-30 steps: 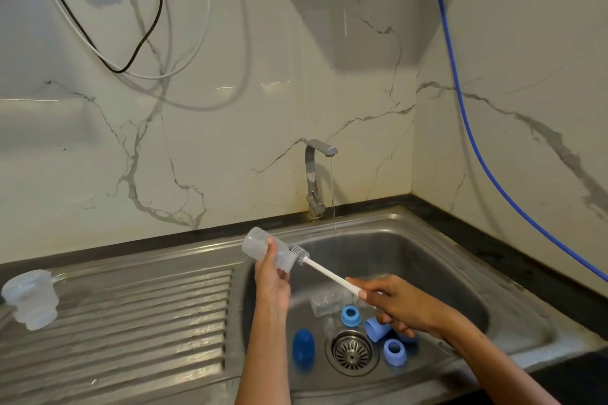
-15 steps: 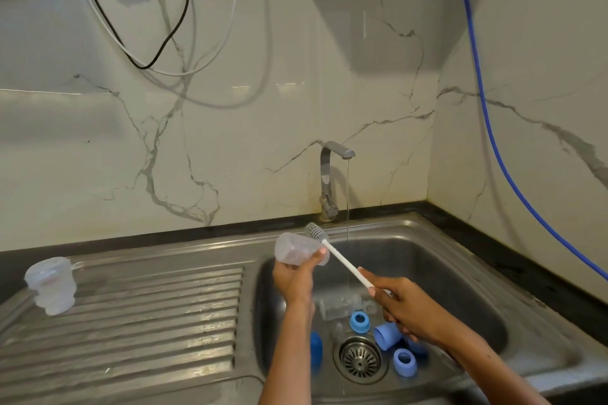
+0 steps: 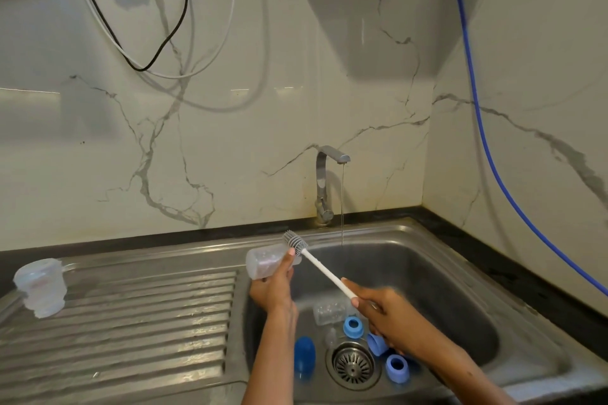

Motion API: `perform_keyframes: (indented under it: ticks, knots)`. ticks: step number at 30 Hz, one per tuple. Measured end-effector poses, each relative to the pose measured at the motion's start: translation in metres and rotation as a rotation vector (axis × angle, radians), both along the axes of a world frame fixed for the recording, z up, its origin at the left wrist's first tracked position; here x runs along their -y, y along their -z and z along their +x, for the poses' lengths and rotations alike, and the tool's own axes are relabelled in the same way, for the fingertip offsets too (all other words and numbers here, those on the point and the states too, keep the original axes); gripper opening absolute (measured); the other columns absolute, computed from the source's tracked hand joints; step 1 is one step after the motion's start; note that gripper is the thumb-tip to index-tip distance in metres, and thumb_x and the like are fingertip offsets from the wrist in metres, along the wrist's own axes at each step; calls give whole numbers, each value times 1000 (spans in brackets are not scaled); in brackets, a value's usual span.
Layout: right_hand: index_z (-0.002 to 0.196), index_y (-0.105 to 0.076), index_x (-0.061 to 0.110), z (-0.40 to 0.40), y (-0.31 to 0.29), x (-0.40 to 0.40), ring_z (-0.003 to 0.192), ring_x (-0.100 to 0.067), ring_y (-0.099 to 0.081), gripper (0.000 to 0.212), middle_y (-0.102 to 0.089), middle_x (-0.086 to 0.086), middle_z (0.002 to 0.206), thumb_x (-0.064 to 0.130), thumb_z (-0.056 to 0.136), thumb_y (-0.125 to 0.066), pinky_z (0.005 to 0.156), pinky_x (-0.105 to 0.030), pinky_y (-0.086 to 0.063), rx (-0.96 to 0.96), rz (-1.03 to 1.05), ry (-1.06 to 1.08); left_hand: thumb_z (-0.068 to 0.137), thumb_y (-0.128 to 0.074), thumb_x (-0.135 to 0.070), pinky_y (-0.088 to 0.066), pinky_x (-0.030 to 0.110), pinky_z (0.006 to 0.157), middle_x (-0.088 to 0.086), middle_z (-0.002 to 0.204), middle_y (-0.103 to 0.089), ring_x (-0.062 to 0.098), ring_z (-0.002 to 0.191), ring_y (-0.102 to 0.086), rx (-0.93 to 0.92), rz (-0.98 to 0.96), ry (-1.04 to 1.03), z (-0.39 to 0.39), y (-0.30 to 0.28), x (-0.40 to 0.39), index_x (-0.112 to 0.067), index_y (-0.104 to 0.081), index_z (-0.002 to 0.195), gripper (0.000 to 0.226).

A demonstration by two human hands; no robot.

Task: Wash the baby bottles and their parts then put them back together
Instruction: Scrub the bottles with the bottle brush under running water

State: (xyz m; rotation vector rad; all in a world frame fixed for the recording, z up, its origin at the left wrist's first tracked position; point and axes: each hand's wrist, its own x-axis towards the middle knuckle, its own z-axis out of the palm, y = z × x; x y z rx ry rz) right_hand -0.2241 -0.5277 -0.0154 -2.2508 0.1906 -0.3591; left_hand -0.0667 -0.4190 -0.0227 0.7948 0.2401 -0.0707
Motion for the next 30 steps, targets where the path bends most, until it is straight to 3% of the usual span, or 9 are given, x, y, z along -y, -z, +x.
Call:
perform_keyframes:
  ticks: [4,11,15,19,22,24,25,27,30]
  knots:
    - [138,-43,39,7,4,4,60,-12,-42,37,-42,4,63,30,102,-44,60,-26,-40,18,-110,16,65,-82,0,-52,31,81,18,119,-62,29,108,-62,27,26,4,-1,0,2,1,-54,125,66]
    - [143,-40,37,15,4,2,48,1,-42,41,-44,9,61,31,102,-42,55,-13,-39,29,-191,40,65,-84,-7,-54,28,72,7,106,-62,16,91,-63,36,38,-38,-7,3,10,-2,-53,123,66]
    - [141,-43,33,6,1,7,61,1,-54,41,-54,15,68,28,101,-46,69,-15,-47,-6,-174,-23,67,-83,-11,-55,27,72,8,106,-62,16,91,-63,-121,-148,-71,-4,6,10,-9,-53,115,56]
    - [137,-44,38,-4,2,7,60,-7,-57,40,-63,15,68,25,100,-50,67,-20,-52,-27,-147,-49,69,-83,-15,-55,24,70,11,107,-63,20,97,-65,-223,-210,-34,0,7,2,-7,-53,118,57]
    - [132,-43,47,-13,0,12,73,-9,-64,40,-71,17,88,27,98,-52,80,-27,-56,-63,-90,-49,74,-79,-16,-55,29,84,15,114,-62,22,101,-65,-252,-250,27,-1,4,0,-4,-50,123,58]
    - [128,-46,49,-21,-3,18,61,6,-57,39,-66,29,72,25,98,-54,65,-13,-50,-65,-48,-38,77,-77,-16,-53,32,92,17,118,-62,24,106,-64,-249,-248,82,-5,3,1,-2,-49,126,58]
    - [124,-49,51,-25,-4,21,51,4,-49,39,-62,28,61,24,97,-55,56,-11,-43,-73,-22,-33,78,-76,-16,-52,32,93,18,120,-61,25,108,-63,-245,-248,104,-7,3,1,-2,-48,128,58]
    - [114,-55,58,-29,-7,25,48,-2,-38,40,-54,17,50,23,96,-57,51,-16,-36,-84,52,-31,81,-73,-17,-50,34,96,20,124,-59,27,113,-60,-238,-259,144,-10,1,-1,-1,-45,131,59]
    - [103,-60,65,-31,-8,27,51,-7,-38,41,-48,11,51,24,95,-58,48,-21,-35,-93,127,-37,86,-68,-17,-47,37,99,22,131,-54,29,120,-56,-228,-332,208,-4,-1,-4,0,-41,135,58]
